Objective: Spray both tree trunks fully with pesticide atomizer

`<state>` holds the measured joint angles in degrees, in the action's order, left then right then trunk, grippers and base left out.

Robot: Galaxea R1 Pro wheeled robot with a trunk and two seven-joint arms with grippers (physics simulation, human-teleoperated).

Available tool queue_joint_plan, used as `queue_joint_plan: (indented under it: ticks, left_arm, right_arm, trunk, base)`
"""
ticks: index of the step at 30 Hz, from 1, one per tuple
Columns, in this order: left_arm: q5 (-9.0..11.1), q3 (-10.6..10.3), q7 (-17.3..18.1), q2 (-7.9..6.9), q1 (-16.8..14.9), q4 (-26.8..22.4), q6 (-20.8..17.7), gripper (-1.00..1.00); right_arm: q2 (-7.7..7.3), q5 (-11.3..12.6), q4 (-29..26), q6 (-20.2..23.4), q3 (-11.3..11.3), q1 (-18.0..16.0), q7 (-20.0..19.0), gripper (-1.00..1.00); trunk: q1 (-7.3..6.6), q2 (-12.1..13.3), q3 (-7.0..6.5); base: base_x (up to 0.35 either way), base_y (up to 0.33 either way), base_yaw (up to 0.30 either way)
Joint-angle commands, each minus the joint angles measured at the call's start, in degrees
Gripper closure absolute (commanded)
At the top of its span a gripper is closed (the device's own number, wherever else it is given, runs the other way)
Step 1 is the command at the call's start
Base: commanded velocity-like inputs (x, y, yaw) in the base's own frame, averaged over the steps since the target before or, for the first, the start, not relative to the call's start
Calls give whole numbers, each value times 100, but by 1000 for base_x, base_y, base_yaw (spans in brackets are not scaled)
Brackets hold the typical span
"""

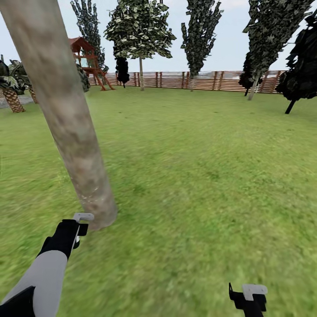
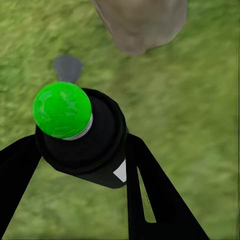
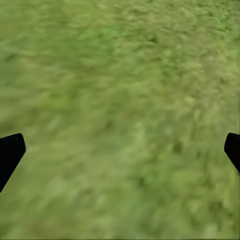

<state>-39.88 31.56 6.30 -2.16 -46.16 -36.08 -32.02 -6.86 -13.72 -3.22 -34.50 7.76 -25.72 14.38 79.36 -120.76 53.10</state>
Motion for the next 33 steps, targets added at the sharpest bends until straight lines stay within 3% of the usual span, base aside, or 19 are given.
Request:
queue_joint_plan:
  ticks: [1,13,17,22,26,30,33]
  left_arm:
    - [-63,25,56,5,-6,-12,-15,100]
    - [-63,33,60,-7,20,-30,-15,100]
    - [-41,43,120,-12,111,-85,-17,100]
    - [-32,38,151,-9,3,-114,-119,100]
    - [-27,0,178,42,-451,-75,-664,100]
    - [-34,-18,491,77,-809,-59,-795,100]
    - [-56,-32,567,71,-815,-74,-805,100]
  right_arm:
    - [1,-61,6,-13,41,-3,21,-100]
    - [0,-61,6,-13,41,-3,21,-100]
    - [-5,-61,5,-13,48,-3,21,-100]
    - [-8,-60,1,-13,50,-3,21,-100]
    - [-8,-61,0,-13,50,-3,21,-100]
    - [-8,-57,-2,-13,50,-3,21,-100]
    - [-16,-66,4,-13,50,-3,21,-100]
  trunk:
    - [1,-2,5]
    - [1,-2,5]
    - [1,-2,5]
    - [1,-2,5]
    - [1,-2,5]
    - [1,-2,5]
    - [1,-2,5]
  base:
    - [180,-243,68]
    - [160,-225,13]
    - [11,-19,230]
    - [1,-1,274]
    - [0,0,277]
    - [0,0,248]
    - [0,0,60]
